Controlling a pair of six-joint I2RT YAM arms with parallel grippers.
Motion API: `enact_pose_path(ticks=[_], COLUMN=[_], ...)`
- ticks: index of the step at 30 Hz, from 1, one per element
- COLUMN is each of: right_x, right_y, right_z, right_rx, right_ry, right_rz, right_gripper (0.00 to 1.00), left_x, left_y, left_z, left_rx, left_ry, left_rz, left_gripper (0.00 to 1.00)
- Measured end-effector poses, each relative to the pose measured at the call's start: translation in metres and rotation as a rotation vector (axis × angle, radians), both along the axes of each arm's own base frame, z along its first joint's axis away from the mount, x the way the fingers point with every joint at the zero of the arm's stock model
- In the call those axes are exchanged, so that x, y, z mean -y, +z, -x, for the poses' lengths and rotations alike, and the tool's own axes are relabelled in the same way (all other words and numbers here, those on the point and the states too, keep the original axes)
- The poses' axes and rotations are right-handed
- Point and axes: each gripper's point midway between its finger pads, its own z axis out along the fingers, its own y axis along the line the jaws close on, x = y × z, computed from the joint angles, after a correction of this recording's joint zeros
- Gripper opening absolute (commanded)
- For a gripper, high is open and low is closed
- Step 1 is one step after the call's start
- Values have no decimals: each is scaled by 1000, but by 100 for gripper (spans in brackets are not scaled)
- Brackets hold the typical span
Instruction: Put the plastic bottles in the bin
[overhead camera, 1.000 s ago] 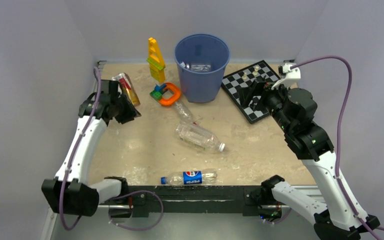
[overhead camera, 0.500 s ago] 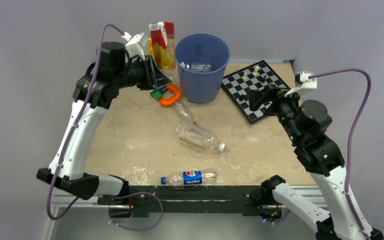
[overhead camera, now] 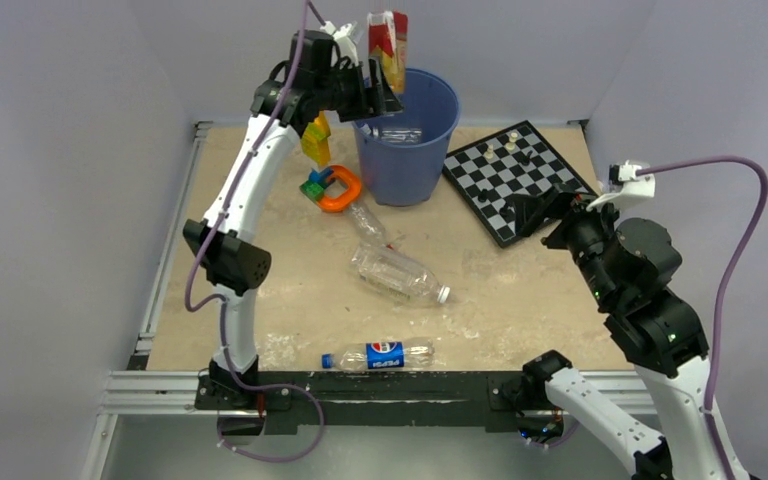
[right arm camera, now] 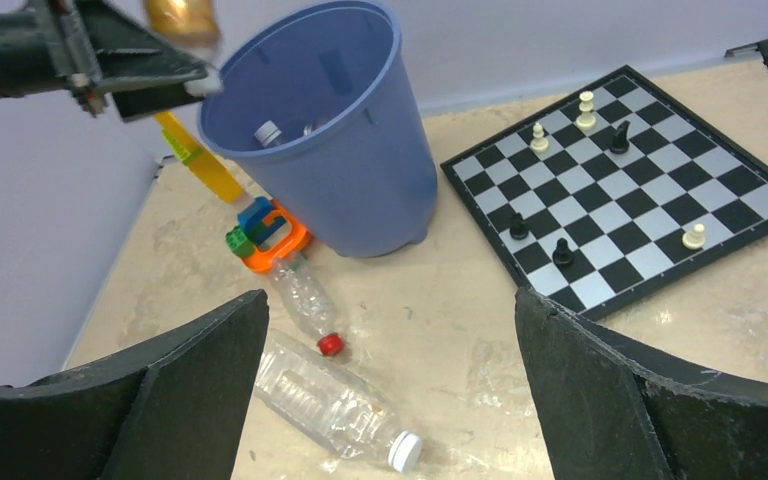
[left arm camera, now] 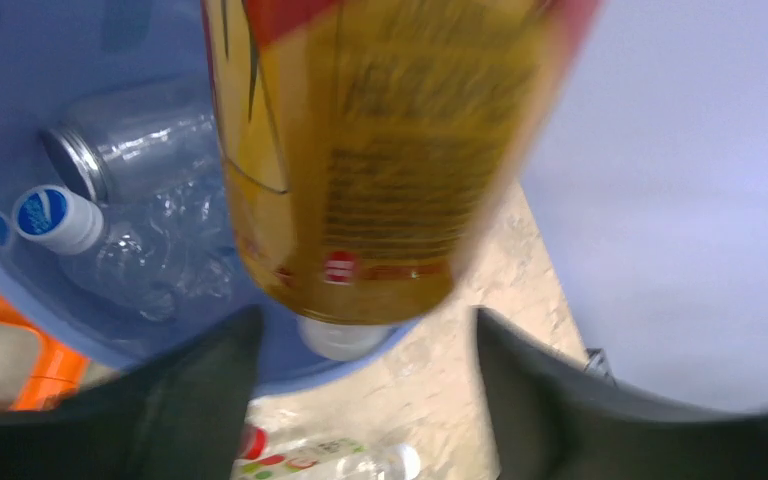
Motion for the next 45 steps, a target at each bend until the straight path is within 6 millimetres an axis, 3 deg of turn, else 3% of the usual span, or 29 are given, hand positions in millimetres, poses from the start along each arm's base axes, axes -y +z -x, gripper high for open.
enact_pose_path(ticks=[3,5,8,11,14,17,20,23,28,30,33,37,45], right_x=[5,7,8,7,3,-2,-6,-9,-10,-9,-7,-7,-7], right_y=[-2,-4,-6,-11,-19,-23,-22,-23,-22,-21,-22,-22,-24], right_z=[5,7,8,6,4,3,3,4,7,9,11,11,12], right_rx=[-9,-18,-25,-36,-56,-65,-63,-65,-63,-62,-63,-66,-73], right_ry=[-16,-19,-24,-28,-15,2,20,35,40,39,35,35,35], right_rz=[2,3,0,-2,-5,-16,-31,-43,-58,-63,-66,-66,-62], right_gripper=[97,97,97,97,96,96,96,96,96,96,96,96,96], left_x=[7,7,7,-4,-27,-56,-82,-83,-75,-79,-85,-80,-66], left_y=[-26,-33,-22,0,22,23,-10,-62,-191,-222,-240,-247,-285], left_z=[-17,-18,-11,15,64,115,147,149,138,141,136,112,70], left_rx=[-52,-68,-51,-14,22,40,-17,-140,-456,-534,-576,-564,-573], left_ry=[30,45,51,74,107,153,241,283,380,437,530,596,666], left_rz=[-14,-25,-27,-41,-50,-48,-51,-57,-154,-187,-184,-161,-168], left_gripper=[100,100,100,100,100,100,94,93,93,93,94,94,86])
